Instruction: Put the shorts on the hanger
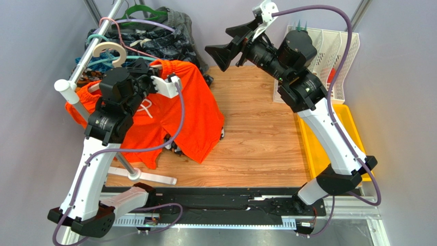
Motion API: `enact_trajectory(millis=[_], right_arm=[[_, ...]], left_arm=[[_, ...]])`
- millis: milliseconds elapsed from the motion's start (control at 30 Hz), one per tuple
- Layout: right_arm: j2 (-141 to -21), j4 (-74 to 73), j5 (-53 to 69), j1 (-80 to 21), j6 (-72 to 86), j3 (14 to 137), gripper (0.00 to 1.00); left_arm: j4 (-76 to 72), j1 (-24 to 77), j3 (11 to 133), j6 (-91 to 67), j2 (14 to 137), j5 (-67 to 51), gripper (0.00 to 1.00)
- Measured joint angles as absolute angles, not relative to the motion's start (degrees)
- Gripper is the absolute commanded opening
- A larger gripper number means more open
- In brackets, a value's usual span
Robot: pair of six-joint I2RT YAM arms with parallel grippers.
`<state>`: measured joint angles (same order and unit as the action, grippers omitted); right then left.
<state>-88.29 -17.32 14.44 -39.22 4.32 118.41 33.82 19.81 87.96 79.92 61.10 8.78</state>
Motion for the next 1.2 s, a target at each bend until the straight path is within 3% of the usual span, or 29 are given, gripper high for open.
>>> enact_trajectory(millis=[400, 833, 1000, 1133, 1200], right_arm=[[-82.3, -19.2, 13.1, -38.1, 1.3, 113.9, 1.00], [-81.4, -20.7, 12.7, -38.0, -0.9, 112.1, 1.00], [-81.4, -20.7, 12.7, -38.0, -1.0, 112.1, 1.00], [-81.4, -20.7, 12.7, -38.0, -1.0, 112.1, 1.00], [-81.3, -20.7, 12.7, -38.0, -1.2, 112.0, 1.00]], left_arm=[[36.0, 10.6, 93.2, 73.1, 62.2, 3.8, 0.00], [36.9, 7.2, 93.1, 67.6, 63.5, -0.1, 0.00], [35.0, 6.3, 91.8, 66.9, 63.4, -1.1, 0.14], [34.3, 6.2, 91.2, 66.7, 63.3, -1.9, 0.41], [34.7, 6.2, 90.7, 66.1, 62.8, -2.8, 0.47]])
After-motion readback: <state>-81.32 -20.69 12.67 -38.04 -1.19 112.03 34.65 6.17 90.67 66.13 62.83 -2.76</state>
